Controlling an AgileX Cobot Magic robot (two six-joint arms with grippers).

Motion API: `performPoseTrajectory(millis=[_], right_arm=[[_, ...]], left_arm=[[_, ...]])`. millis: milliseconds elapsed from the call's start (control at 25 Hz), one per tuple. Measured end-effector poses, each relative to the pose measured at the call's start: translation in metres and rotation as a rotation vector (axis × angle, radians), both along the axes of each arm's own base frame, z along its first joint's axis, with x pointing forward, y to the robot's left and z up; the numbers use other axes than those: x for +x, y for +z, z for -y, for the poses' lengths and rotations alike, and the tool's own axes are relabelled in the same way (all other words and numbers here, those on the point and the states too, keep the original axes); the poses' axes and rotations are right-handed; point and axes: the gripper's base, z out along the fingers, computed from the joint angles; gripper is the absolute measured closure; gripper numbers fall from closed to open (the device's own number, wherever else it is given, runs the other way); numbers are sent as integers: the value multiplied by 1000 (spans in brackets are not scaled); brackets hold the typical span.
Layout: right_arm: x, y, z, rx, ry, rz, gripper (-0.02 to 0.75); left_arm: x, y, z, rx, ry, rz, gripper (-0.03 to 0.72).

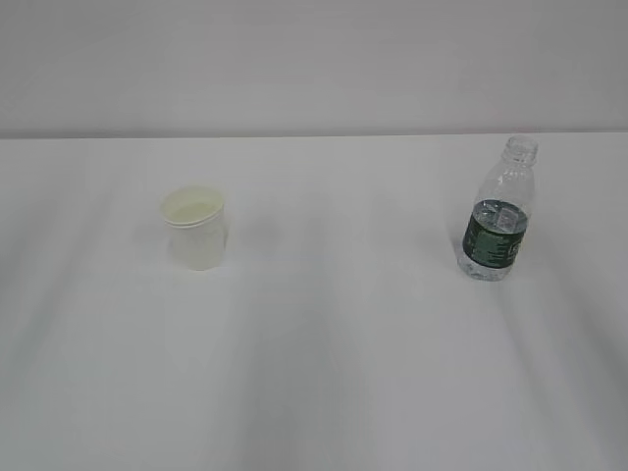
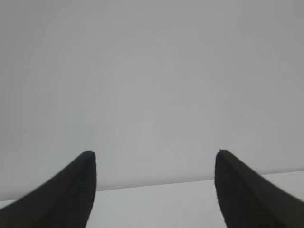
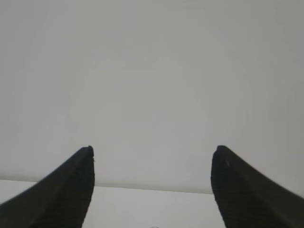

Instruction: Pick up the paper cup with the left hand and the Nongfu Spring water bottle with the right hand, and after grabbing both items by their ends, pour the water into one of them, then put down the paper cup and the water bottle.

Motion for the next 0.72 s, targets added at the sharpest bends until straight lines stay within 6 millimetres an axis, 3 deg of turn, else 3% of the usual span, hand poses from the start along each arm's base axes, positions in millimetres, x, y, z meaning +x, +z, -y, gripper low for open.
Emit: performPoseTrajectory(millis=[720], right_arm=[[-78, 1, 14, -3, -41, -42, 164]], left_arm=[[-56, -2, -20, 67, 55, -116, 131]])
